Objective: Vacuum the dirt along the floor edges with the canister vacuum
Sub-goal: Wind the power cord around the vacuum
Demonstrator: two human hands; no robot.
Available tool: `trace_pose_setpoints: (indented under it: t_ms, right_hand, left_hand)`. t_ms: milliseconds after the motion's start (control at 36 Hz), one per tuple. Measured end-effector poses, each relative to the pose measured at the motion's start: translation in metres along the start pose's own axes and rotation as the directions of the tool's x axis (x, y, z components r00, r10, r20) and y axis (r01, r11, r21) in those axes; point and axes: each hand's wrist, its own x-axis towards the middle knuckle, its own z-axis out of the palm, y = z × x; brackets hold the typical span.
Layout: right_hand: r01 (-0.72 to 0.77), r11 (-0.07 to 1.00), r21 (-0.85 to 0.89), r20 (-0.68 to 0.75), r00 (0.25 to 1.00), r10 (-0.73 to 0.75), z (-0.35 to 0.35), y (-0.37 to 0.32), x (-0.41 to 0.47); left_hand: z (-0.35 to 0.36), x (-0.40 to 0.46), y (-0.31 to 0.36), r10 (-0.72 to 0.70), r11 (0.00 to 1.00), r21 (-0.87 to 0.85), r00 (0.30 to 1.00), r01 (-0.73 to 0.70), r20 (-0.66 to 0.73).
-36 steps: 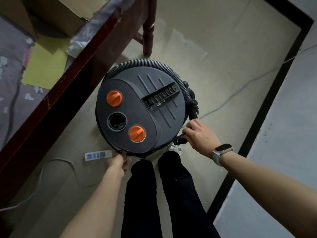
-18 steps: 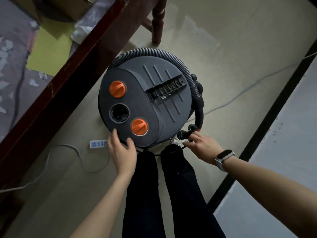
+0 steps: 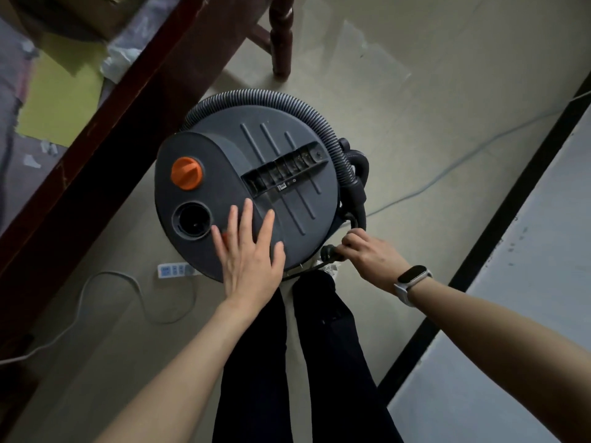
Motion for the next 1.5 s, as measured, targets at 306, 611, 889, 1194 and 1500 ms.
trace_pose_setpoints:
  t_ms: [306, 611, 889, 1194, 1500]
  right_hand:
    - [0.091, 0.995, 0.037, -0.068, 0.994, -0.089, -0.042, 0.044, 0.015]
    - [-0.016, 1.000, -0.021, -0.064, 0.998, 0.014, -0.062, 0.065, 0.030]
    - [-0.521, 0.844, 0.126, 0.154, 0.851, 0.502, -0.020, 0.059, 0.077]
    - [-0.583, 0.803, 0.125, 0.403, 0.769, 0.496, -0.005, 0.055, 0.056]
    - [-0.694, 0.657, 0.293, 0.427, 0.710, 0.560, -0.017, 0.055, 0.061]
  left_hand:
    - [0.009, 0.000, 0.010, -0.001, 0.993, 0.122, 1.000, 0.005, -0.026]
    - [0.018, 0.010, 0.045, 0.115, 0.966, 0.229, 0.993, -0.119, 0.030]
    - [0.021, 0.017, 0.041, 0.125, 0.921, 0.369, 0.992, -0.127, 0.031]
    - [0.017, 0.012, 0.031, 0.137, 0.943, 0.312, 0.990, -0.119, -0.036]
    - [0.012, 0.005, 0.026, 0.089, 0.979, 0.190, 0.993, -0.073, -0.075]
